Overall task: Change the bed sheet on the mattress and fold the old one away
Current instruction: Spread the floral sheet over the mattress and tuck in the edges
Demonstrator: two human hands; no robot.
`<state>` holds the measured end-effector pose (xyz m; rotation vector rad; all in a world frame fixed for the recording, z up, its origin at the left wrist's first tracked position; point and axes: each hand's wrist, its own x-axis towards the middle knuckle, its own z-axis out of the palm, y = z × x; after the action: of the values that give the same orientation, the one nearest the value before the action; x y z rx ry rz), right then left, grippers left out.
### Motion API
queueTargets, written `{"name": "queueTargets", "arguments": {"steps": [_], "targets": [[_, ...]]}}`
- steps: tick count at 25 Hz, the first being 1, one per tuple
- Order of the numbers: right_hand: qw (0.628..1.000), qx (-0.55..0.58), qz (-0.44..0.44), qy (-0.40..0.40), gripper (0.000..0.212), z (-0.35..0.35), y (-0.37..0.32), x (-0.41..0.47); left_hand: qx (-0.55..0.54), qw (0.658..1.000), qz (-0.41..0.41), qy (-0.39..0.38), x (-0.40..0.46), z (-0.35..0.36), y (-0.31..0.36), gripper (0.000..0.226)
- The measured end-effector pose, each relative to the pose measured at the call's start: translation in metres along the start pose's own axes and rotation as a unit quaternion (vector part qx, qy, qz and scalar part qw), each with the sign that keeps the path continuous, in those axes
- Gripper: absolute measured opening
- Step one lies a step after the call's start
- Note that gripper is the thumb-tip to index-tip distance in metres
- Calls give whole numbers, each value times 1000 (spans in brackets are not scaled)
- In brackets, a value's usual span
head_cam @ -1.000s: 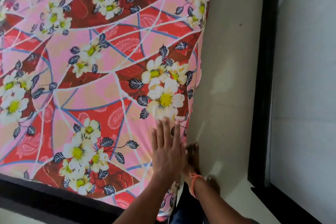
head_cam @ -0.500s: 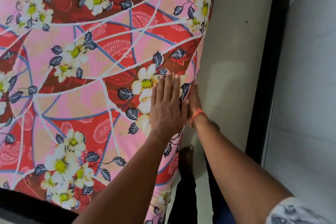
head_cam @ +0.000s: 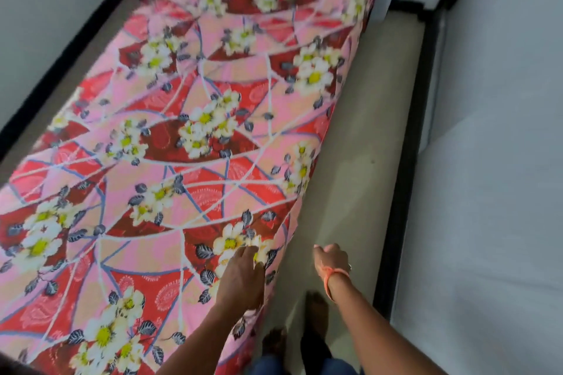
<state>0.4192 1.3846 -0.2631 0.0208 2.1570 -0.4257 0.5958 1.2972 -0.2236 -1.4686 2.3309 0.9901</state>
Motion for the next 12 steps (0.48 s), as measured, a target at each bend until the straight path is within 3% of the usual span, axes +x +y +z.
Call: {"name": "queueTargets", "arguments": {"steps": [3, 8, 12], "targets": [[996, 11, -82, 47, 36, -70, -64, -16, -106, 986, -4, 125, 8, -54, 54, 30], [978, 5, -196, 71, 50, -149, -160, -57, -284, 940, -98, 162, 29, -127, 110, 30], [966, -15, -241, 88, 49, -187, -243, -34, -334, 912, -114, 207, 77, -166, 128, 27]]}}
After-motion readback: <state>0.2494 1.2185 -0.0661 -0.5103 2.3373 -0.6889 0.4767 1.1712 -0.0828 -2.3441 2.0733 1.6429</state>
